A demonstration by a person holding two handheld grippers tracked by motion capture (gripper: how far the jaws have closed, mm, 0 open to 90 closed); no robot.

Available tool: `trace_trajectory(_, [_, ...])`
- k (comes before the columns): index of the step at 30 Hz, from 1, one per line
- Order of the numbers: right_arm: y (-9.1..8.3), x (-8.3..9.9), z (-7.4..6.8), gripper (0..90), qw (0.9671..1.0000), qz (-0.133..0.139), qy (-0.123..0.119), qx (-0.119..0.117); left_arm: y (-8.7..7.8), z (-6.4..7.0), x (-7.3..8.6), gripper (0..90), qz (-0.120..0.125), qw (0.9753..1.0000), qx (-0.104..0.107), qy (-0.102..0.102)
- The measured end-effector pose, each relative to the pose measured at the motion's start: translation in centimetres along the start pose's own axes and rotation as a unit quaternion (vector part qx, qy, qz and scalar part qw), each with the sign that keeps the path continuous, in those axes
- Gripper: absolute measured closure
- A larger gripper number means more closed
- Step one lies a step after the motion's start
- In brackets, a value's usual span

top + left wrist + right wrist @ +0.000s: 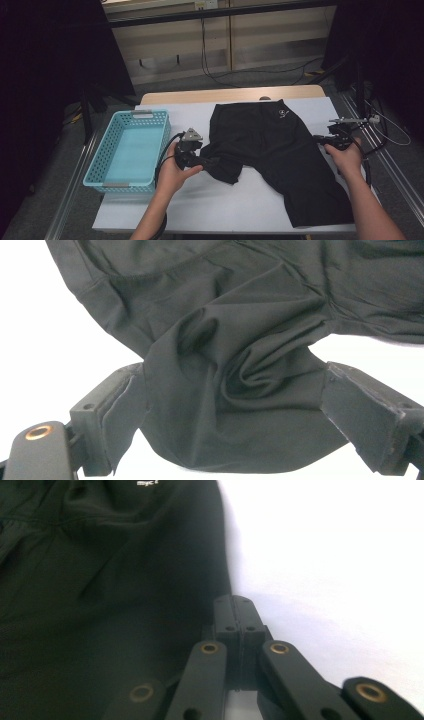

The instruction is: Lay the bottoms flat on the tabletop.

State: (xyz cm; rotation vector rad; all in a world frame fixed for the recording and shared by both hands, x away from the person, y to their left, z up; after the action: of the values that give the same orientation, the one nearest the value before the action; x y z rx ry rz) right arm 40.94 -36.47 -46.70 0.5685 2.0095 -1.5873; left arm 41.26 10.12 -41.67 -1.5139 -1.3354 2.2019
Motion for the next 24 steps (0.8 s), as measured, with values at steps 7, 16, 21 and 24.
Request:
trace_trajectory(7, [-0.6, 0.2, 1.2, 90.0, 0.9998, -0.001, 0.01, 0.018, -0.1, 0.0, 0.0, 12.0, -0.001, 1.0, 0.0, 0.001])
trace_trajectory(16, [0.3, -0.5, -0.1, 67.0, 0.9997, 0.003, -0.018, 0.013, 0.4, 0.2, -0.2, 12.0, -0.008, 0.9999, 0.004, 0.007])
trace_trajectory(21, [0.9, -1.1, -1.1, 90.0, 0.9984, -0.016, -0.053, 0.012, 0.1, 0.0, 0.0, 12.0, -0.003, 1.0, 0.001, 0.004])
trace_trajectory(24, [0.8, -1.4, -0.8, 90.0, 0.9994, -0.023, -0.027, 0.002, 0.0, 0.0, 0.1, 12.0, -0.003, 1.0, 0.0, 0.002])
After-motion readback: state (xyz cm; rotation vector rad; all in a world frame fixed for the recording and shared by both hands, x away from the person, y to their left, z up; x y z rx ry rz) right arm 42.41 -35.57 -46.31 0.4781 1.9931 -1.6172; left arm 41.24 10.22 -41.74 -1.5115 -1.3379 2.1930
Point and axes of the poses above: each handheld gripper's, and its own axes: y roughly forward along the jaws, x roughly out of its underside, z roughly to its right, the point moved 1 cm from there along y, roughly forward along the jaws, and after that the axes turned 6 degrees about -z, right-handed, at the moved point
